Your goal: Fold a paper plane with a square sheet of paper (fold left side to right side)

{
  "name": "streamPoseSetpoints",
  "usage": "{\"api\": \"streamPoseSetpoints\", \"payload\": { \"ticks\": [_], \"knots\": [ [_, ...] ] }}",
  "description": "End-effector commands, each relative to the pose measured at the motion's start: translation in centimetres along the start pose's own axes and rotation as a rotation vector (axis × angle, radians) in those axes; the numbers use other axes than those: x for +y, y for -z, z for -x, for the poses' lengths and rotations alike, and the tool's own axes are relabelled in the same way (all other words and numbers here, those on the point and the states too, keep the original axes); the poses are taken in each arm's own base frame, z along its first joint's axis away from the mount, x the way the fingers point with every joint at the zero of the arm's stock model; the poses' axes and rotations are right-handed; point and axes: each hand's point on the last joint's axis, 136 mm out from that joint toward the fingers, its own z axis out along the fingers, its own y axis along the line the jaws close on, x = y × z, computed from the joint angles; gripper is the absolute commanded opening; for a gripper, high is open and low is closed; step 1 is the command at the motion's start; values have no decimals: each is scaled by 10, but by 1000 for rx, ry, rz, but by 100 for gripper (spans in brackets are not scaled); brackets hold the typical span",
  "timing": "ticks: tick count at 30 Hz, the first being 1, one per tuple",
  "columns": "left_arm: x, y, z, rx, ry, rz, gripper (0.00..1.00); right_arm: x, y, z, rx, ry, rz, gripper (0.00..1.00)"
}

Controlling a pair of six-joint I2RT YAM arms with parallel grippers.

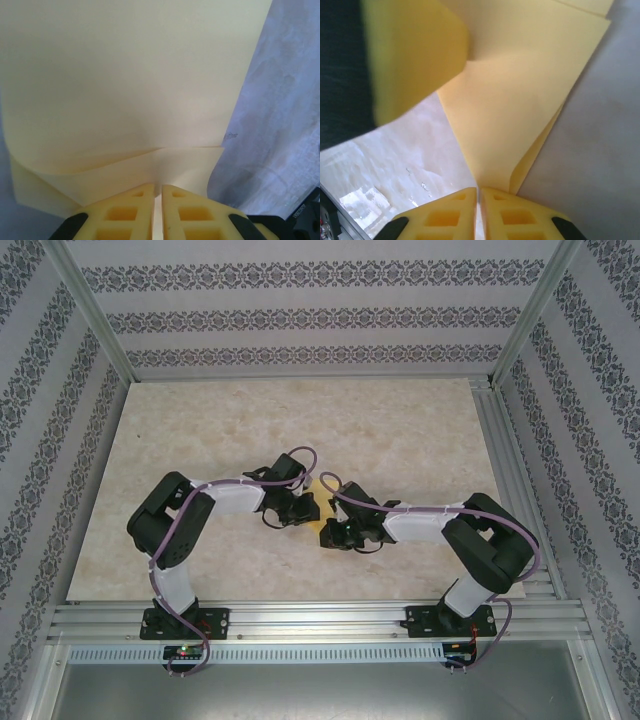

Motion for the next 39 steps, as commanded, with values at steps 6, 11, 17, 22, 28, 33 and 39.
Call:
{"api": "streamPoseSetpoints", "payload": {
  "ticks": [6,11,17,22,28,33,39],
  "knots": [
    [-34,41,15,-94,-77,-36,20,-48,-14,-37,118,-142,-113,6],
    [-35,41,0,-75,-78,-62,18,-47,-13,-35,115,-145,-113,6],
    [-37,18,-18,-47,-64,-78,15,-47,-14,-34,116,-145,-116,5],
    [-35,0,-26,-31,-49,-76,13,-46,-13,-32,117,-141,-122,5],
    [-23,-15,-34,-22,-25,-37,12,-47,-12,-32,116,-141,-134,5],
    [-8,-18,-35,-40,10,8,9,-49,-12,-33,119,-145,-142,5],
    [-2,-16,-36,-59,32,20,7,-50,-13,-34,123,-149,-146,5]
  ]
}}
